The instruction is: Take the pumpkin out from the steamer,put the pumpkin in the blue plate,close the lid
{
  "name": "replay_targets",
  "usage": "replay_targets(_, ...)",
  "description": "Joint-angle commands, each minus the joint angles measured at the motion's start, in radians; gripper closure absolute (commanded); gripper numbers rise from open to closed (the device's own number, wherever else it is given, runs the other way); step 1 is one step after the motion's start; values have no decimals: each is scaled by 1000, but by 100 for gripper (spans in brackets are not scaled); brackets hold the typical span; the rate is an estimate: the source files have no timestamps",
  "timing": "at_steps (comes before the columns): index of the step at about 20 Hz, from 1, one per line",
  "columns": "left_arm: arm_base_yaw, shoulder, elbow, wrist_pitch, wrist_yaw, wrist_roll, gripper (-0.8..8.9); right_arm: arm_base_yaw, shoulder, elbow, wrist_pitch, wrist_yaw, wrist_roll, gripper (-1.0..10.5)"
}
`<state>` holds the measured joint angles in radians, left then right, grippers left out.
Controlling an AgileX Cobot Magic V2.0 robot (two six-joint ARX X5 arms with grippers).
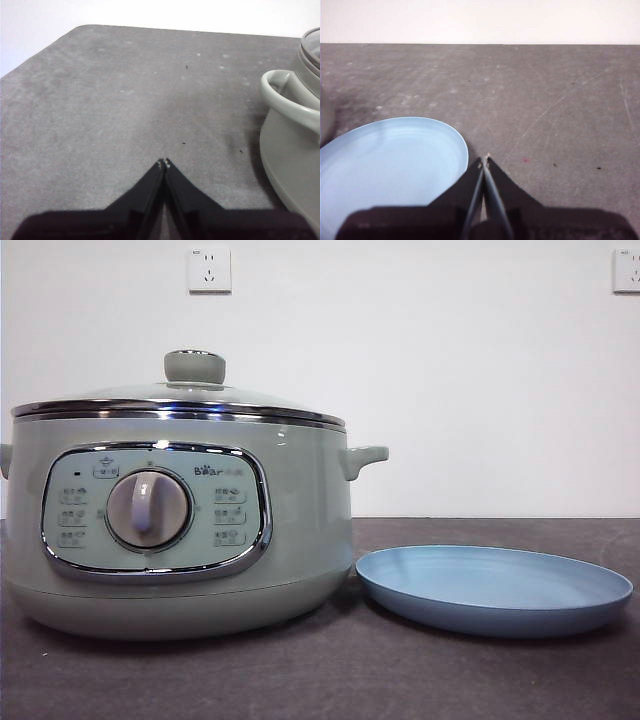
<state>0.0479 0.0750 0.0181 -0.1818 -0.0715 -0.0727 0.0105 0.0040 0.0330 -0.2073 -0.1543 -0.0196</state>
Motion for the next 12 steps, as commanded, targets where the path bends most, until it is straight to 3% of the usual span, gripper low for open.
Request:
replay_targets(1,4,-3,-15,5,6,-11,817,-3,-3,-13,4,1,89,946)
replay_targets(4,4,-2,-15,5,71,-40,817,-3,-3,-13,4,-2,210,946)
replay_targets(8,4,-3,-15,14,211,-143,817,-3,-3,-13,5,-2,348,946)
replay_targets(12,4,-2,-15,32,268,-175,817,-3,-3,-13,13,0,381,946)
